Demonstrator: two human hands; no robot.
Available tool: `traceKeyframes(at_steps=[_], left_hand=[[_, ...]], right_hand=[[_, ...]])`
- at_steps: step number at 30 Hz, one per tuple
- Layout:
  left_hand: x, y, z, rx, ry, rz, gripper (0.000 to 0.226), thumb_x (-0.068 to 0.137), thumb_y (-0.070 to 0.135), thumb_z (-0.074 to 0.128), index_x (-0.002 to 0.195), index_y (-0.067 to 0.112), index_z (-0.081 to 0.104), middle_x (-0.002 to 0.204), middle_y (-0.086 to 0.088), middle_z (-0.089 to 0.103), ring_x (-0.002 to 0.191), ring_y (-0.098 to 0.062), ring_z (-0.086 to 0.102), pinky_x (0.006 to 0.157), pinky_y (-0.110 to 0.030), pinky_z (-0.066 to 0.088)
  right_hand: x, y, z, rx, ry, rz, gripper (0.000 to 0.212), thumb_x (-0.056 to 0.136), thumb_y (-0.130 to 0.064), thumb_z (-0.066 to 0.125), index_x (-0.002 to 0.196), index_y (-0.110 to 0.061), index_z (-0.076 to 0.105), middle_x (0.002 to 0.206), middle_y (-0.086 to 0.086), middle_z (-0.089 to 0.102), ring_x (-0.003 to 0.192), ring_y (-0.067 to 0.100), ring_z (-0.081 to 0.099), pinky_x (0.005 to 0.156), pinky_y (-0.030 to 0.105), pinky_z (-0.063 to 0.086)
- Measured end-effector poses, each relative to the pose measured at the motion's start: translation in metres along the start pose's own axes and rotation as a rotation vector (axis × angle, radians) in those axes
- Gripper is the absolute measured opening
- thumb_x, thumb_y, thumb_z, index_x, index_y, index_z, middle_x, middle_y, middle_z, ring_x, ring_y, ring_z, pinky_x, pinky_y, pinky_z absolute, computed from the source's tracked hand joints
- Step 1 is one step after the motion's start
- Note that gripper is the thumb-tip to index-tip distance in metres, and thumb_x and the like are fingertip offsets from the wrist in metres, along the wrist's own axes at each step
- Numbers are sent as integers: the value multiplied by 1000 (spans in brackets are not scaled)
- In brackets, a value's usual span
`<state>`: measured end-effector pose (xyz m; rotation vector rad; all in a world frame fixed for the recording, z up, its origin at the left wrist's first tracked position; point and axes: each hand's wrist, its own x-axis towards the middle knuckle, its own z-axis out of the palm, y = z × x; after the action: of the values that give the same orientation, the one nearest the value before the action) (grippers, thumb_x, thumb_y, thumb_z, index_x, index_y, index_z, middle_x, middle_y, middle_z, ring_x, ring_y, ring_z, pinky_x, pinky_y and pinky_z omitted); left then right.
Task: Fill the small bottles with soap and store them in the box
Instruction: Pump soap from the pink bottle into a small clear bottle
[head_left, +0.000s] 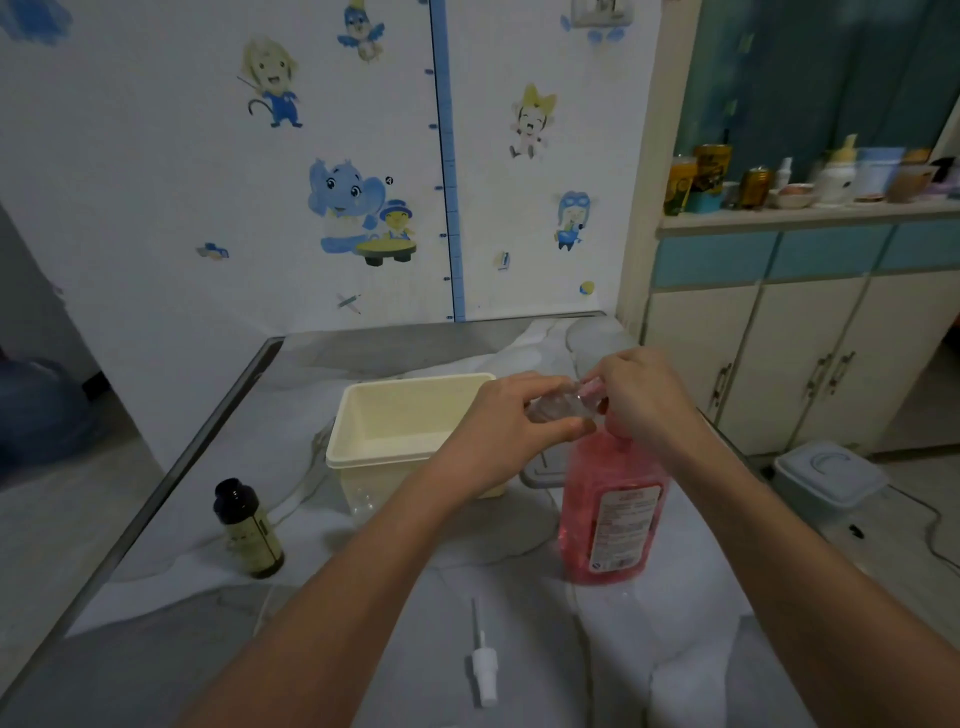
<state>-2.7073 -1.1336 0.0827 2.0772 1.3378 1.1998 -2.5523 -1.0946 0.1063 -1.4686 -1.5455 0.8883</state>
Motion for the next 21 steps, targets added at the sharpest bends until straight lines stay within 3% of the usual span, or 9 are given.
traceKeyframes(at_steps=[2,6,8,10,12,14,16,18,21], left_hand=[[-2,-1,2,14,1,-3,42,74,39,79,114,25,69,93,13,66,84,4,58,72,-5,39],[-2,2,1,14,-12,-2,41,74,37,79,112,25,70,90,16,65,81,7,58,69,-2,37],[0,6,-3,9,-14,4,39,74,36,80,110,24,71,90,15,66,81,6,58,69,-3,38],[3,9,-6,7,-9,14,37,74,35,80,109,24,72,91,11,67,82,2,59,69,-3,39],[4,10,-7,6,-9,27,37,74,34,80,109,23,72,90,10,67,82,1,59,69,-3,39],[3,9,-7,7,-9,28,38,74,34,80,110,23,72,92,10,67,83,3,58,70,-3,39],[2,6,-4,7,-5,24,39,74,36,80,110,24,71,93,12,67,85,3,59,71,-4,40],[1,2,-1,8,-3,17,39,74,37,79,111,25,71,90,15,66,83,4,59,70,-6,41],[-2,0,2,8,5,15,37,74,38,78,109,27,71,81,18,62,77,9,56,68,-3,37]], right_hand=[[-2,2,2,-3,18,10,31,85,-18,42,81,-4,69,87,13,69,89,37,66,59,26,47],[-6,-2,-1,2,-10,28,28,86,-17,43,75,-10,67,84,10,69,87,33,67,50,24,45],[-6,-6,-5,12,-39,28,28,88,-17,43,78,-9,68,86,10,69,73,26,69,49,23,45],[-6,-12,-8,31,-55,25,28,88,-15,43,80,-8,68,88,9,69,54,15,60,46,21,44],[-5,-14,-9,38,-53,17,28,88,-14,42,82,-6,68,88,6,68,47,10,54,42,18,42],[-6,-14,-7,36,-48,15,29,89,-15,42,83,-6,69,89,7,68,51,10,58,41,17,42],[-6,-10,-4,21,-20,13,28,88,-16,43,77,-10,68,87,7,69,70,18,68,46,19,44],[-7,-5,-1,10,5,13,28,87,-17,43,74,-12,67,84,5,69,85,22,67,51,21,44],[-8,-2,0,43,26,14,29,88,-16,43,74,-12,68,83,4,70,88,26,67,54,19,44]])
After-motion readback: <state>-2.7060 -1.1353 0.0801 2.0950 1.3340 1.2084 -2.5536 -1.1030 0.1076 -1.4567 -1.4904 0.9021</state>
